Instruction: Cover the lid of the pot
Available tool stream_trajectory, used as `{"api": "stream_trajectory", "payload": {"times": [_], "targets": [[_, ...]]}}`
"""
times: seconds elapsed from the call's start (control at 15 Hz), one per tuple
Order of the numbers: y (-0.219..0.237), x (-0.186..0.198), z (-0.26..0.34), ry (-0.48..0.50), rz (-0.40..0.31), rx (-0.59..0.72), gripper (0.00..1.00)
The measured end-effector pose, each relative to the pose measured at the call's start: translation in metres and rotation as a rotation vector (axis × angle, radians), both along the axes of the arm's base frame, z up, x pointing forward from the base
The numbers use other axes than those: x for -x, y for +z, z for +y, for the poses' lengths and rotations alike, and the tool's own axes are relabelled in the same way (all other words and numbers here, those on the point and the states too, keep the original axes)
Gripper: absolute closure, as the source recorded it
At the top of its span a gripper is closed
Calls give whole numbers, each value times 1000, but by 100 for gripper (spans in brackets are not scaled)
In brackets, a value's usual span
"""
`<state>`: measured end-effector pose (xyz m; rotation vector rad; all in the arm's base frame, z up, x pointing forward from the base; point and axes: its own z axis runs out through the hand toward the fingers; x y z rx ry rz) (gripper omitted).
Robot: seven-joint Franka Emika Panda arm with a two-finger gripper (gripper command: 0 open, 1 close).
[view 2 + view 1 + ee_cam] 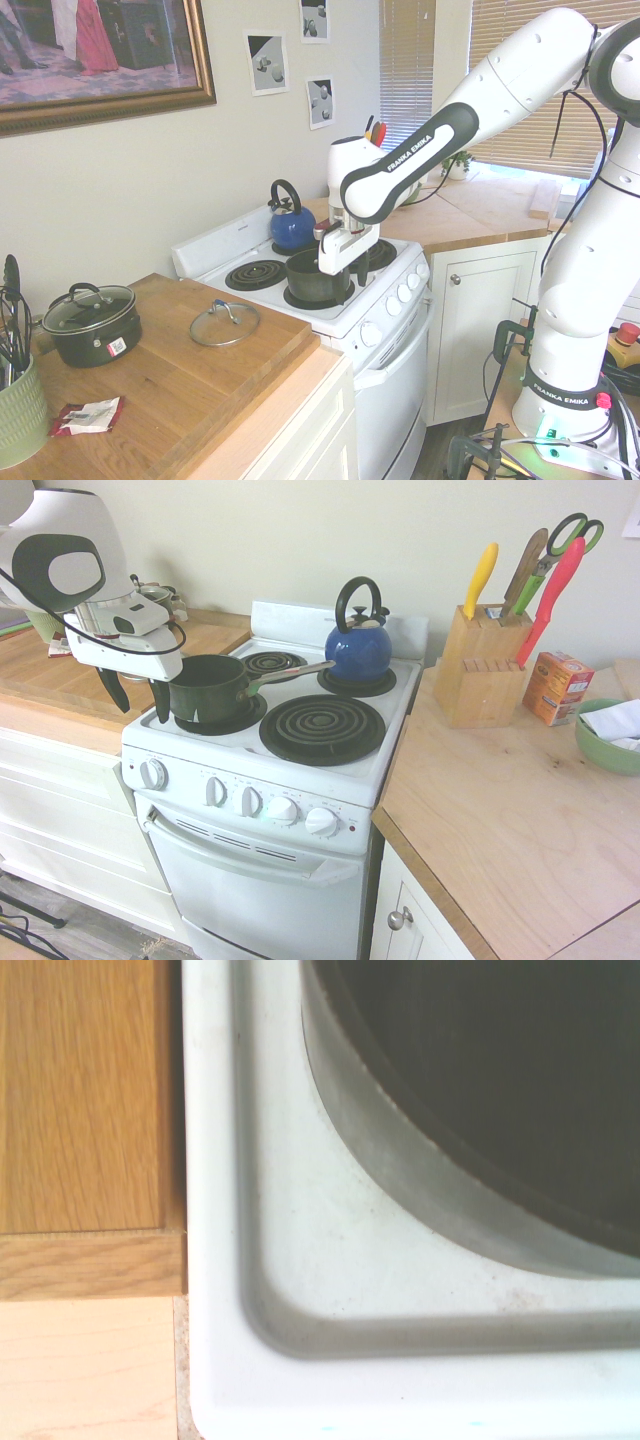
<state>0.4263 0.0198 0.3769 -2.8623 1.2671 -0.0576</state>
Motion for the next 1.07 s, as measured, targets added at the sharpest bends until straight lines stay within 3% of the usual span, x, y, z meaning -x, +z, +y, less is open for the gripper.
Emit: {"api": "stream_trajectory", "payload": {"times": [0.4, 0.67, 1.07], "targets": [[19, -13, 2, 27, -32, 31, 0], [54, -33, 80, 91, -85, 19, 0], [45, -116, 151, 37, -93, -5, 0]]}}
